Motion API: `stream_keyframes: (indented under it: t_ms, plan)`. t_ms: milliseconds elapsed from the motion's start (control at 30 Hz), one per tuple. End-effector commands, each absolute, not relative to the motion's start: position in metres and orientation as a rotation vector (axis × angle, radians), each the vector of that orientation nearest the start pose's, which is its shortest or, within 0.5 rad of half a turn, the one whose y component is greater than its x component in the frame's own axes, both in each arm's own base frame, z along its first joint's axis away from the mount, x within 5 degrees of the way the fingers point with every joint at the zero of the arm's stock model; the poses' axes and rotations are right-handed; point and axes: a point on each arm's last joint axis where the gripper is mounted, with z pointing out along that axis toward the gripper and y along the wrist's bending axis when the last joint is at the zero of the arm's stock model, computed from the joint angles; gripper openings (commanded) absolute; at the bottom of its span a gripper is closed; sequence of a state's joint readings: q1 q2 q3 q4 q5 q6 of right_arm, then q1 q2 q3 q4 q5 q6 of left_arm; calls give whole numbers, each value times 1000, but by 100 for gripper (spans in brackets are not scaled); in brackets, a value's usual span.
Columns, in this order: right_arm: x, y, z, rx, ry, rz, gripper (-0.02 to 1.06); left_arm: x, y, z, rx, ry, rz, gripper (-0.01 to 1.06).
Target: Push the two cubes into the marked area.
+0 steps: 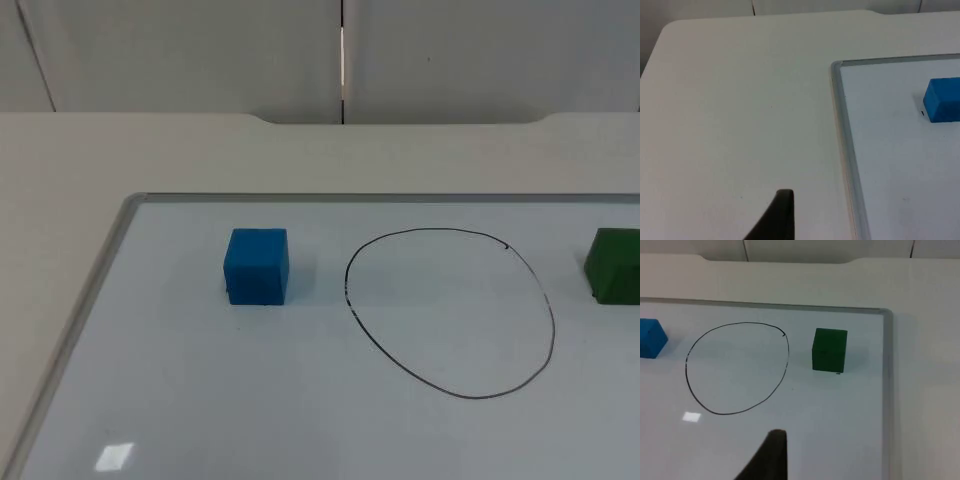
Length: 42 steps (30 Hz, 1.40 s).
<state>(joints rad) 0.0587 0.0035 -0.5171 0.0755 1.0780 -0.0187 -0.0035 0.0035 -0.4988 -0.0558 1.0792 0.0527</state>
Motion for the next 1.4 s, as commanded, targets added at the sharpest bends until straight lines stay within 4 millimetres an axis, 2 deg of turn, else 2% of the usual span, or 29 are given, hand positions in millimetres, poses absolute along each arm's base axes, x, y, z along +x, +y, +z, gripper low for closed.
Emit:
stream_keyframes:
  t_ms: [0,1367]
  plan:
    - [-8,4,280,-74,2045,89,105,-5,-5,275,53,2063,-46,105]
    - [-8,4,280,-74,2045,88,105,-5,-5,275,51,2063,-52,105]
